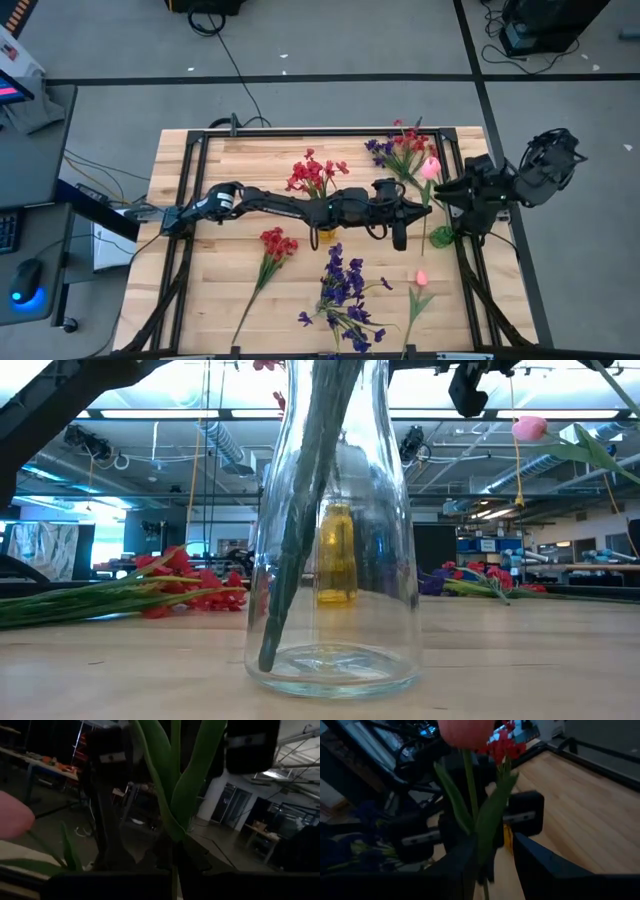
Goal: Sort flowers into vase by color
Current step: Put the bottom left pink tulip into the green vase
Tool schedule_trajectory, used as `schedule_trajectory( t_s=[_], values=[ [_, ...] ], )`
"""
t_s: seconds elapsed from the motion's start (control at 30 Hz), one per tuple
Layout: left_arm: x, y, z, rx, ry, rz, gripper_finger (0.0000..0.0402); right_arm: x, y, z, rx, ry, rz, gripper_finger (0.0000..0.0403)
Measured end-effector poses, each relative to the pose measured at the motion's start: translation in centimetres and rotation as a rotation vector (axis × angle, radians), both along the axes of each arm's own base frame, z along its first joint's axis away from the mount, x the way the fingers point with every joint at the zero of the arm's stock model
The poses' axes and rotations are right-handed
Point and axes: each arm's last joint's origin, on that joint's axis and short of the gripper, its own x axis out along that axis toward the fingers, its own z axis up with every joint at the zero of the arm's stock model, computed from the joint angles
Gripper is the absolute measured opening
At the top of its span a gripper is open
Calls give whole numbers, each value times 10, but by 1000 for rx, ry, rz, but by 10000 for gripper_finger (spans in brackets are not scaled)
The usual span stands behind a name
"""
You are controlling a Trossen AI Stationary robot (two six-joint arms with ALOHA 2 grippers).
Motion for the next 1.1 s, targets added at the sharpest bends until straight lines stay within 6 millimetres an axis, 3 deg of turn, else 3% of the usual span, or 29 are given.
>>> schedule_trajectory(
  t_s=[0.53, 0.67, 0.83, 1.1],
  values=[
    [0, -3, 0, 9, -5, -47, 12, 25, 21, 2, 21, -11, -12, 127],
    [0, -4, 0, 11, -2, -53, 12, 25, 22, 2, 26, -10, -7, 95],
    [0, -4, 0, 11, -1, -57, 13, 25, 22, 2, 14, -4, 11, 16],
    [-1, -4, 1, -33, -15, -82, 51, 16, 14, 1, -2, 4, 25, 6]
  ],
)
